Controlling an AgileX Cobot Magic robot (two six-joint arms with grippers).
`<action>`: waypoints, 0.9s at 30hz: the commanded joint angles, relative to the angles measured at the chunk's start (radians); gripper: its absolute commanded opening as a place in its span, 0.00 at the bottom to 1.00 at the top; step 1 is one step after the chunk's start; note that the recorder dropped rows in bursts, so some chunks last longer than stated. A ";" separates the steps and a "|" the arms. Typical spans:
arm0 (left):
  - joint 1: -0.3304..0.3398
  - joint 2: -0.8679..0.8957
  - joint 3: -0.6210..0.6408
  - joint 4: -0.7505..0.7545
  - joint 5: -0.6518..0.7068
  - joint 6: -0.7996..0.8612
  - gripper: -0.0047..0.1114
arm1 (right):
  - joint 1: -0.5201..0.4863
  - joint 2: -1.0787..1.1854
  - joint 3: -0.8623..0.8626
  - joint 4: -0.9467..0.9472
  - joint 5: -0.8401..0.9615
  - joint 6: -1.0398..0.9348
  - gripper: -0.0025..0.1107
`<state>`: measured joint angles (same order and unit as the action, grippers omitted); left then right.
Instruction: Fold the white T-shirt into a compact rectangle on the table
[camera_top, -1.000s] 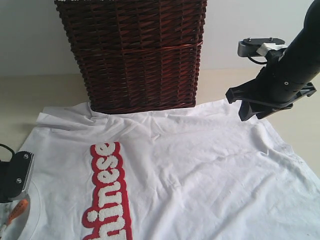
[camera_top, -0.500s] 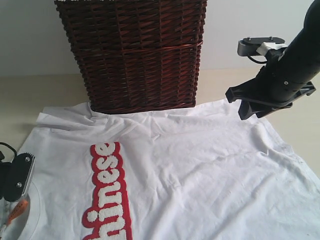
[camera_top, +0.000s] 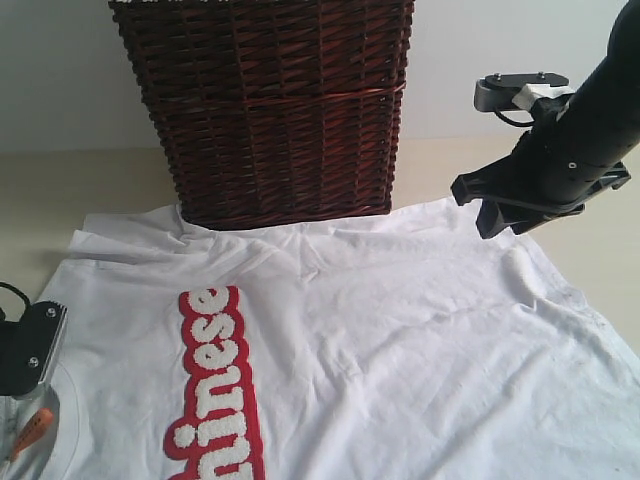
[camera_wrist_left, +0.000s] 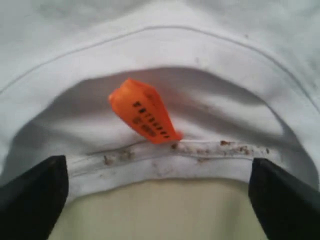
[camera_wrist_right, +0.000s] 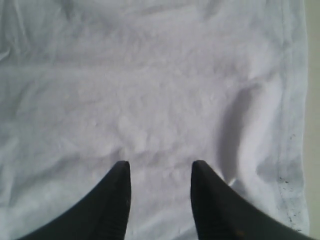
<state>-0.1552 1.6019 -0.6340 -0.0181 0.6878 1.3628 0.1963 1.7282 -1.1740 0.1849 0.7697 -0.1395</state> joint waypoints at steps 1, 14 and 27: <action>0.005 -0.006 -0.005 -0.046 0.049 0.006 0.84 | 0.001 -0.005 -0.001 -0.003 0.002 -0.008 0.36; 0.020 0.019 0.038 -0.052 -0.078 0.009 0.84 | 0.001 -0.005 -0.001 -0.003 0.008 -0.008 0.36; 0.054 0.077 0.038 -0.135 -0.031 0.062 0.84 | 0.001 -0.005 -0.001 -0.003 -0.006 -0.016 0.36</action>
<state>-0.1032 1.6570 -0.6036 -0.1266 0.6220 1.4165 0.1963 1.7282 -1.1740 0.1849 0.7736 -0.1465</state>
